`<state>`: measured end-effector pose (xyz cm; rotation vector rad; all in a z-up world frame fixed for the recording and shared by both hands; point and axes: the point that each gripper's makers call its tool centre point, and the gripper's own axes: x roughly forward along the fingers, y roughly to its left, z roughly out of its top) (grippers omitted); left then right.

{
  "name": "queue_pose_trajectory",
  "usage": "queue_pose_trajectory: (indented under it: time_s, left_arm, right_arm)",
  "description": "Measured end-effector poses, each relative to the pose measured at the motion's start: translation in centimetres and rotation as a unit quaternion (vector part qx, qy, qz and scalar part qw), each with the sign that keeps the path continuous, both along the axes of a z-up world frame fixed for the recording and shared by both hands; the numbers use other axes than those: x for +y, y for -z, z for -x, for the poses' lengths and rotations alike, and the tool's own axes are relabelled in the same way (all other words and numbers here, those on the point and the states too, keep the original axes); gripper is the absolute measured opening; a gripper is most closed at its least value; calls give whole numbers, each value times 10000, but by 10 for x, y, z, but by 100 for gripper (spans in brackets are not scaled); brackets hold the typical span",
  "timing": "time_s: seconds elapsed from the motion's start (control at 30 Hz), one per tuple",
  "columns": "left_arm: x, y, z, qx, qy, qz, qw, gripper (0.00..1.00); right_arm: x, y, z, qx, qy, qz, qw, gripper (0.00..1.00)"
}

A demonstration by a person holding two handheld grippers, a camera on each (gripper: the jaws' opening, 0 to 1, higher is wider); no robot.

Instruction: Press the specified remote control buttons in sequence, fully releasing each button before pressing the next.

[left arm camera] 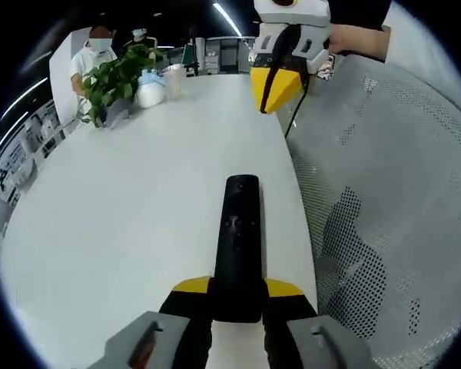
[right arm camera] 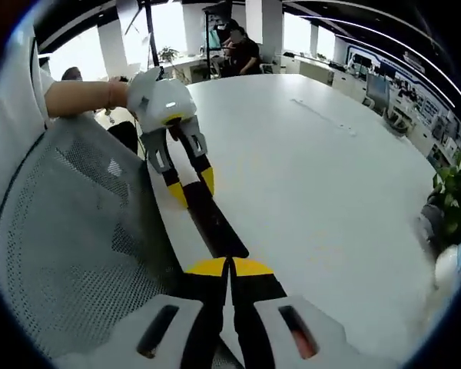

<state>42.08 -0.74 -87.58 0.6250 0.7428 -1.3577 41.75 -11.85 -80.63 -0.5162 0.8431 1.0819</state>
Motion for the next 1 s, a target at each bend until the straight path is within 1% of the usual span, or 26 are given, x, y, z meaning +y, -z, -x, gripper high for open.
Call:
queue_pose_trajectory:
  time_s: [0.13,0.23,0.4,0.5,0.53,0.77,1.0]
  left_arm:
    - [0,1,-1,7,49,-30,10000,24]
    - [0,2,-1,-17,91,-25,10000,24]
    - [0,2,-2,-34,121,4,9999,24]
    - [0,3,-3,-33,120,6,9999,24]
    - [0,2,-3,-35,123,8,9999,24]
    - [1,1,-3,-24,160,-5,9999,24]
    - [1,1,-3,-24,165,11,9999,24]
  right_arm:
    - [-3,14,1,73,-70,339,9994,0]
    - [-1,17,-1,153,-72,371,9992,0]
    - [3,29,-6,338,-4,533,9980,0]
    - [9,36,-3,606,-24,515,9968,0]
    - [10,37,-3,632,-32,515,9967,0]
    - [13,46,-5,637,-174,737,9951,0]
    - [17,54,-10,648,-222,894,9936,0]
